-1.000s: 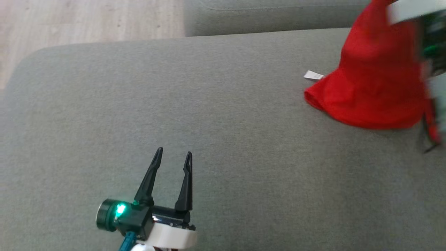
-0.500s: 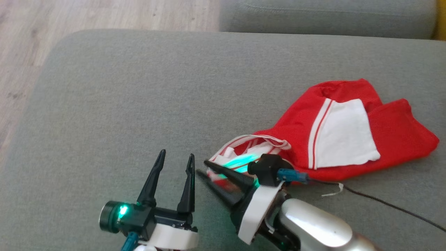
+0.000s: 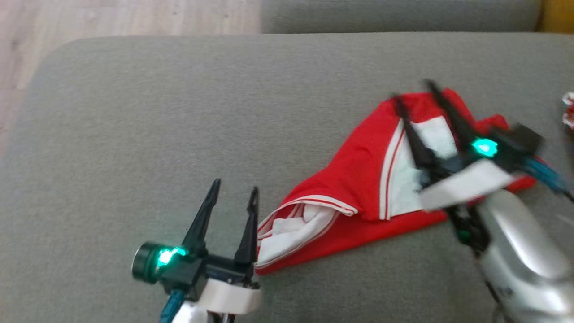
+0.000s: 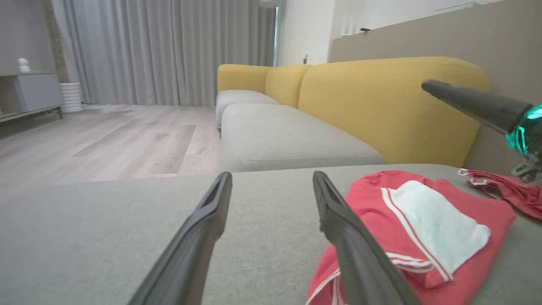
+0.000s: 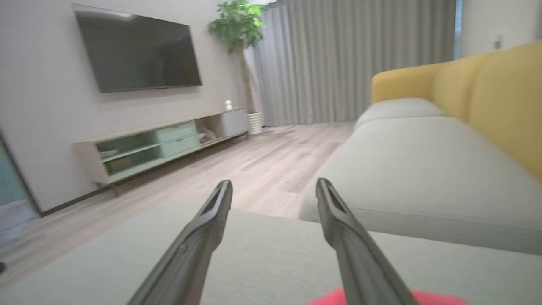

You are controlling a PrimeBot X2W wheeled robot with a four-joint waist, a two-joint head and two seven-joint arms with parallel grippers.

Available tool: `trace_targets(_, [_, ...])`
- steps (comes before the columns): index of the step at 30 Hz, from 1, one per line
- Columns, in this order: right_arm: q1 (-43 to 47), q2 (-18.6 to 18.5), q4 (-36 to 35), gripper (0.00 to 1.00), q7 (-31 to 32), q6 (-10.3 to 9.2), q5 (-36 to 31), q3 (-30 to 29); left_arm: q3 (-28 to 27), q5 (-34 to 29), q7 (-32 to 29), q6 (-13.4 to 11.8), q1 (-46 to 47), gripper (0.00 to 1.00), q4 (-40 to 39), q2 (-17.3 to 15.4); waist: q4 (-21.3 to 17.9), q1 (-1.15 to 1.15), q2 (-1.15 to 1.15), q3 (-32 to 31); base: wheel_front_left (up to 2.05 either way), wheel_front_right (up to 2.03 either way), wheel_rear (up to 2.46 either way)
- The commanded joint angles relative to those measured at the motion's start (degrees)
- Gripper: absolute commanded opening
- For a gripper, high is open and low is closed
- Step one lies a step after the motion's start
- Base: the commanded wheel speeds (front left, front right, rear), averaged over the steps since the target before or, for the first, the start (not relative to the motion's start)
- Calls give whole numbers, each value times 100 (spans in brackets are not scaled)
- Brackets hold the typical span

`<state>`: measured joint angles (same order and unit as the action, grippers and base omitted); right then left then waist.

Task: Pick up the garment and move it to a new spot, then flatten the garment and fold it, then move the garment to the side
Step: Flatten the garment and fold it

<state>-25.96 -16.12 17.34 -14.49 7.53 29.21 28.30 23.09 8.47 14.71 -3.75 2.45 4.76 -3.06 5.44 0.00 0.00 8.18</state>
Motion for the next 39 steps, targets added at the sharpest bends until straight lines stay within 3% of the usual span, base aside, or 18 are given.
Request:
trace_targets(1, [318, -9, -172, 100, -49, -4, -118, -152, -103, -60, 29, 36, 286, 100, -189, 18, -113, 0, 0, 54, 0, 0, 0])
trace_targets(5, [1020, -55, -293, 100, -50, -4, -557, -1167, 144, -196, 29, 270, 479, 100, 7, 18, -320, 0, 0, 106, 0, 0, 0])
trace_targets(8, [1571, 170, -499, 100, -50, -4, -726, -1658, 608, -641, 29, 662, 764, 100, 402, -61, -592, 0, 0, 164, 0, 0, 0])
trace_targets(13, [1827, 494, -678, 100, -51, -4, -780, -1743, 1362, -1102, 29, 961, 1324, 100, 1038, -133, -927, 0, 0, 280, 0, 0, 0])
trace_targets(19, [1901, 746, -761, 100, -51, -4, -885, -2025, 1977, -1178, -41, 1072, 2159, 100, 2020, -35, -1280, 0, 0, 426, 0, 0, 0])
trace_targets(25, [2002, 864, -864, 100, -51, -4, -1033, -2444, 2417, -805, -273, 1065, 2961, 100, 2531, 14, -1767, 0, 0, 704, 0, 0, 0])
trace_targets(31, [1978, 1052, -955, 100, -51, -4, -1059, -2521, 2907, -255, -570, 665, 3639, 100, 2640, 17, -2290, 0, 0, 1086, 0, 0, 0])
trace_targets(39, [1948, 1223, -961, 100, -51, -4, -992, -2454, 3392, 186, -717, 323, 4237, 100, 2959, 17, -2702, 0, 0, 1420, 0, 0, 0])
